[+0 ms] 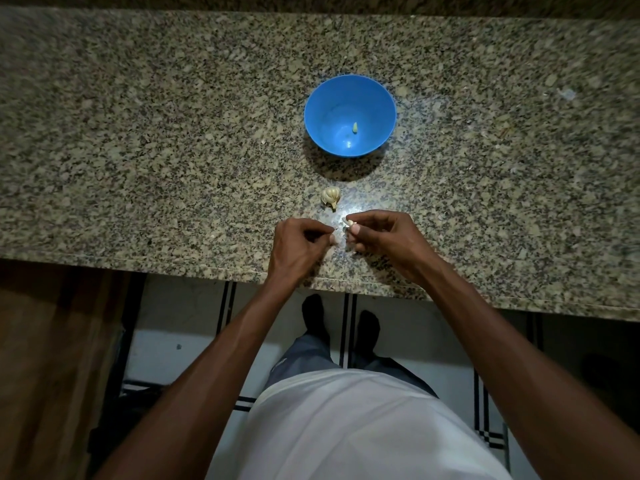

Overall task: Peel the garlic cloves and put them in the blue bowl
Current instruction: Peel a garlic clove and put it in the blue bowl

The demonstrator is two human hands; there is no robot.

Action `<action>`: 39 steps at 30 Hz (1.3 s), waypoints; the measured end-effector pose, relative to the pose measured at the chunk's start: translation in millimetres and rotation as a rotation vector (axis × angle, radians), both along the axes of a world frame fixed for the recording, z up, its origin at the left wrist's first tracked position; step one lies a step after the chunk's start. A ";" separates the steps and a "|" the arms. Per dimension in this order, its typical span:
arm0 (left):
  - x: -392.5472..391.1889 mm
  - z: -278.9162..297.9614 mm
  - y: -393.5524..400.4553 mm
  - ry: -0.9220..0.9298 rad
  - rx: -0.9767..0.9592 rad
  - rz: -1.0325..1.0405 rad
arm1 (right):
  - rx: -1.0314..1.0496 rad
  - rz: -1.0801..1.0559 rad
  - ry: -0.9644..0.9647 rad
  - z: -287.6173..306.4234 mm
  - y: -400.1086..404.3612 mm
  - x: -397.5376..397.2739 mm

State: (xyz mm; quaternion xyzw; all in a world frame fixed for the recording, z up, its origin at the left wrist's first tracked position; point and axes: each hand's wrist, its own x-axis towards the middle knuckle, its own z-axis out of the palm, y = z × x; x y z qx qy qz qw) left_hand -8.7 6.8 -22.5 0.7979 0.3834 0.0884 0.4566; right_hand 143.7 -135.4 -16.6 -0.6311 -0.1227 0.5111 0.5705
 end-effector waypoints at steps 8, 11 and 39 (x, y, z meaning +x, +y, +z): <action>4.9 5.2 -6.3 -0.077 -0.256 0.137 | 0.004 -0.083 -0.042 4.9 2.7 -4.7; 6.1 8.2 -7.2 -0.142 -0.421 0.150 | 0.033 -0.100 -0.026 8.7 5.1 -6.3; 10.4 9.5 -17.1 -0.273 -0.762 0.389 | -0.096 0.002 -0.597 13.0 12.4 -7.5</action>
